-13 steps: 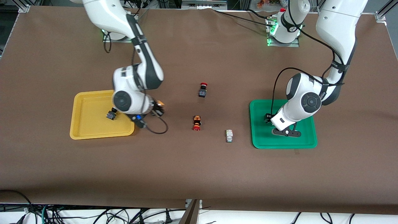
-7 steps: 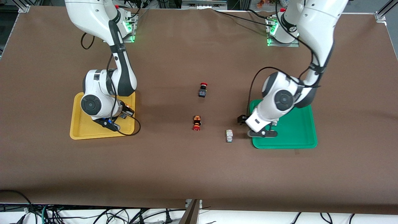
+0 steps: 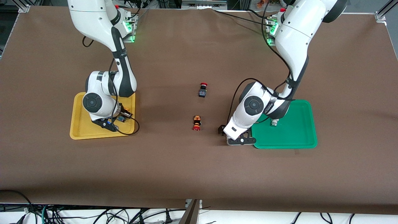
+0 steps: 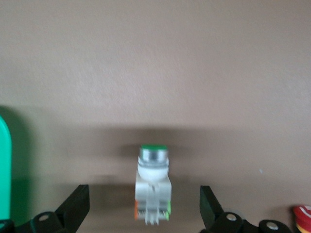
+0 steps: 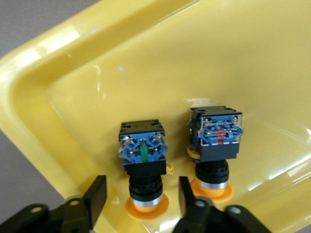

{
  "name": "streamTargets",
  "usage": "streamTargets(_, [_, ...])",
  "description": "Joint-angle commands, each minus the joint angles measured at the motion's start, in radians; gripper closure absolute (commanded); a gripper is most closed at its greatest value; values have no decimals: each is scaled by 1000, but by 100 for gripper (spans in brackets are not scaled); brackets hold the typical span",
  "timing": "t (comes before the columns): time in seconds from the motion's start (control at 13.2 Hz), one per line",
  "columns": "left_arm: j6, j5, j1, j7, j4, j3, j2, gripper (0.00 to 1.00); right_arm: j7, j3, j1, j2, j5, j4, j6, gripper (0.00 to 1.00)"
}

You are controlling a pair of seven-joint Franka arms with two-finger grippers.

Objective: Place green and yellow buttons in trays
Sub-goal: 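Grasp the second white switch with the left gripper while the right gripper withdraws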

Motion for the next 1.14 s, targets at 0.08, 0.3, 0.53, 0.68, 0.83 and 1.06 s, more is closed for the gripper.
streamTargets(0.08, [25, 68, -31, -67, 71, 22, 71, 0, -13, 2, 2, -122, 17, 49, -106, 1])
streamTargets(0.3, [22, 120, -44, -127, 60, 20, 69, 19, -19, -3, 8, -247, -7, 106, -221, 1])
streamTargets(0.53, [10, 123, -44, -147, 48, 18, 58, 60, -16, 9, 9, -430, -147, 106, -313, 1])
streamTargets(0.68, [10, 122, -39, -144, 44, 18, 49, 100, -26, 12, 8, -534, -191, 106, -400, 1])
streamTargets(0.83, [-27, 110, -18, -135, 45, 17, 23, 100, -36, 86, -67, -613, -265, 106, -468, 1])
streamTargets(1.06, [-230, 70, 64, 56, 28, 3, -102, 100, -110, 369, -396, -647, -293, 149, -545, 1])
